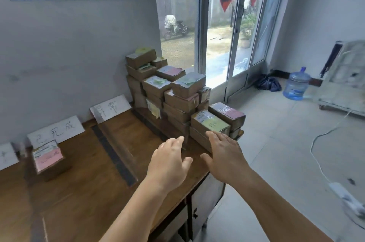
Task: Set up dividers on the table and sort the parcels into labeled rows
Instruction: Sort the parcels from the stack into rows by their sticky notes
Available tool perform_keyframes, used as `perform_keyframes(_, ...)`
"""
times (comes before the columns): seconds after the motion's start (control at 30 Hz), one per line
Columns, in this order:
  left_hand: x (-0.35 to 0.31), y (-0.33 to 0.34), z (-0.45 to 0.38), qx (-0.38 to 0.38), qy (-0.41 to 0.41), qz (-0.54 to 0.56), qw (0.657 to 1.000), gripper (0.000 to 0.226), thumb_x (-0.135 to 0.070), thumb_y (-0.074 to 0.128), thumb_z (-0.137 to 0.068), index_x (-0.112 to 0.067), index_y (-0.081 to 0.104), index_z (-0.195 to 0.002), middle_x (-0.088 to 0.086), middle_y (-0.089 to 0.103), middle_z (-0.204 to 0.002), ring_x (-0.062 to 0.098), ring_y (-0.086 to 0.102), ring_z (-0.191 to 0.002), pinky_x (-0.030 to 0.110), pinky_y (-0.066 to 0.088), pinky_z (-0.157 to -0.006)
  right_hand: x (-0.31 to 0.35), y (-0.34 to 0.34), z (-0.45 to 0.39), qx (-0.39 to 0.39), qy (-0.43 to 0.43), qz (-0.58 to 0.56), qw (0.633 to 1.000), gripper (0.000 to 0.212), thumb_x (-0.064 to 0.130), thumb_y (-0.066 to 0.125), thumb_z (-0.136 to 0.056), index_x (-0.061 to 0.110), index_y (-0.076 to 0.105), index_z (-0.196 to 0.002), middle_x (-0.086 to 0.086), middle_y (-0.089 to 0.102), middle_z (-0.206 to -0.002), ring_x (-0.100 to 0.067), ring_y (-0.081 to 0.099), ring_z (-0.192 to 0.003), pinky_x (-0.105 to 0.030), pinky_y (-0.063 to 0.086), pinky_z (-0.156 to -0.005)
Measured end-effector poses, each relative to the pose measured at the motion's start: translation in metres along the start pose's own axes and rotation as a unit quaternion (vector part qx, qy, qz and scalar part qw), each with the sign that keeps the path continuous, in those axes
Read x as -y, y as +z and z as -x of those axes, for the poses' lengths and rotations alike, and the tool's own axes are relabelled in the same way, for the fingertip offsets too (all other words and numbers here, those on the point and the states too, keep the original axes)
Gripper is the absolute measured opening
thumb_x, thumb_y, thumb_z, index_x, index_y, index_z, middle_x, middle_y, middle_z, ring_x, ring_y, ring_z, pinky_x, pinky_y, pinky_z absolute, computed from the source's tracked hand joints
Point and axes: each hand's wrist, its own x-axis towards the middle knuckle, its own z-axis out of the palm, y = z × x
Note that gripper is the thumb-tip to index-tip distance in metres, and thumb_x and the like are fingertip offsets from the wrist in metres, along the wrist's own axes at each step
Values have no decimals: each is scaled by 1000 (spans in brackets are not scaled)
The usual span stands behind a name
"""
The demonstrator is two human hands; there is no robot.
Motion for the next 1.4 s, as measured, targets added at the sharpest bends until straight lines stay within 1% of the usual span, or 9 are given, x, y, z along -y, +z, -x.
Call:
perform_keyframes(0.13, -19, 29, -40, 6, 9, 5, 1000, 66, -45, 53, -93, -22, 28, -149, -4, 39, -149, 15, 34, -137, 33, 31, -112, -37, -6, -29, -11, 17, 9, 1000, 65, 41, 54, -91, 22, 25, -146, 0, 31, -152, -20, 24, -140, -40, 20, -115)
perform_keyframes(0.23, -30, 52, -71, 23, 12, 4, 1000, 66, -45, 51, -94, -20, 27, -150, -3, 38, -150, 16, 32, -138, 35, 29, -113, -66, -11, -55, -19, 20, 10, 1000, 63, 40, 53, -90, 21, 28, -145, 1, 33, -150, -19, 26, -138, -37, 21, -112)
perform_keyframes(0.4, -45, 82, -118, 37, -27, 20, 999, 67, -49, 48, -94, -18, 27, -149, -3, 37, -150, 16, 32, -138, 34, 28, -112, -110, -15, -96, -15, 32, 12, 999, 59, 38, 55, -89, 21, 33, -141, -1, 44, -140, -21, 37, -129, -35, 28, -105)
perform_keyframes(0.53, -49, 101, -142, 52, -59, 34, 996, 67, -52, 46, -94, -17, 29, -148, -1, 39, -147, 17, 36, -134, 32, 35, -107, -138, -14, -123, -11, 51, -19, 998, 66, 37, 58, -88, 20, 29, -144, -2, 37, -146, -21, 34, -133, -37, 28, -109)
perform_keyframes(0.7, -50, 122, -158, 65, -112, 47, 990, 75, -56, 43, -93, -13, 19, -150, 3, 34, -148, 20, 35, -133, 34, 38, -104, -163, -7, -149, -3, 95, -72, 993, 80, 40, 61, -86, 20, 15, -149, -4, 27, -149, -23, 30, -133, -39, 31, -108)
perform_keyframes(0.9, -53, 143, -166, 38, -187, 84, 978, 84, -58, 47, -90, -14, 12, -152, 3, 34, -147, 20, 38, -131, 34, 45, -100, -189, 7, -174, 43, 118, -82, 989, 97, 51, 67, -79, 22, 8, -150, -5, 22, -153, -26, 23, -137, -42, 27, -109)
perform_keyframes(1.13, -63, 152, -169, 13, -282, 123, 951, 79, -53, 52, -90, -20, 14, -152, 1, 42, -144, 21, 44, -129, 38, 49, -98, -212, 20, -202, 88, 86, -75, 989, 115, 65, 70, -66, 21, 6, -149, -7, 24, -151, -29, 25, -136, -45, 28, -109)
perform_keyframes(1.3, -75, 154, -166, 34, -340, 153, 927, 61, -51, 47, -94, -20, 32, -145, -1, 47, -142, 20, 47, -127, 33, 43, -97, -223, 29, -208, 110, 43, -83, 990, 112, 65, 71, -62, 23, 11, -147, -8, 40, -137, -29, 37, -124, -41, 35, -101)
perform_keyframes(1.4, -83, 151, -167, 41, -375, 182, 908, 61, -50, 45, -96, -16, 33, -146, -1, 45, -146, 21, 43, -132, 33, 38, -101, -228, 32, -207, 115, 25, -109, 987, 111, 61, 72, -65, 22, 10, -148, -7, 37, -137, -27, 36, -124, -39, 35, -101)
